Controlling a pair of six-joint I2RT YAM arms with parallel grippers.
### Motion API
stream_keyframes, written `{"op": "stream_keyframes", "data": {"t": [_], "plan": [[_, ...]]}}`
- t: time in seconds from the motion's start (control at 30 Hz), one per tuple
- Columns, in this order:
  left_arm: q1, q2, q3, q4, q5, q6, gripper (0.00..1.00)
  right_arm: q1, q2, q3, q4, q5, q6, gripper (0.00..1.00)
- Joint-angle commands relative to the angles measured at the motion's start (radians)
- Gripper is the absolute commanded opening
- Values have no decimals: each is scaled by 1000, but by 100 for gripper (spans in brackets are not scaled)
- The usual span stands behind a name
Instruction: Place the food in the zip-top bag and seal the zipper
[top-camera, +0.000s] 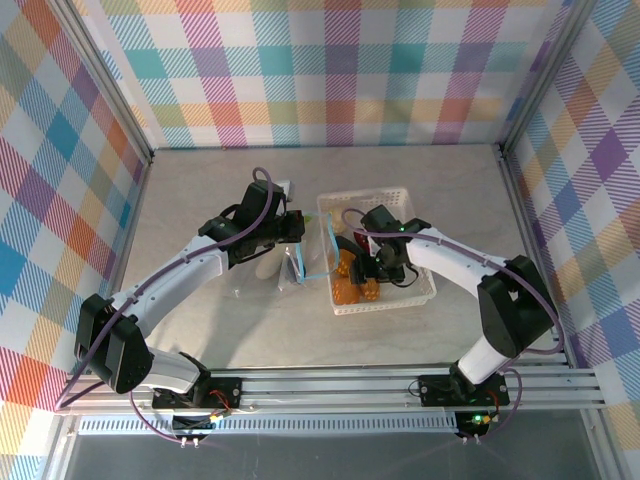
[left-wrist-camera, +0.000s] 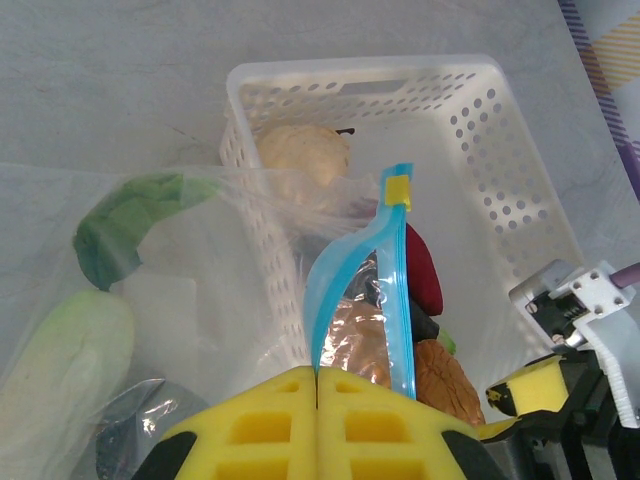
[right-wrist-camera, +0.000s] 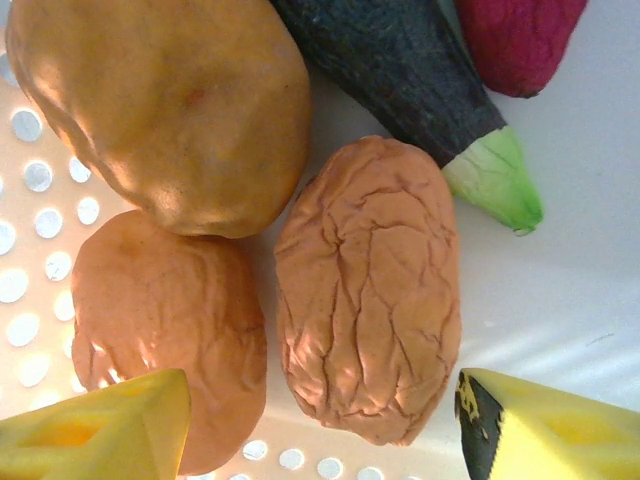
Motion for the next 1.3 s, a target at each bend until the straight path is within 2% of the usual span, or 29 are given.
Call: {"op": "stream_keyframes", "data": {"t": [0.0,1.27], "plan": [[13,-20,11,-9,7,10,1,5,27,-1,8,-18,17,72],[17,27,48,-3,32,25,1,6,-37,26,-41,22,5,73]]}}
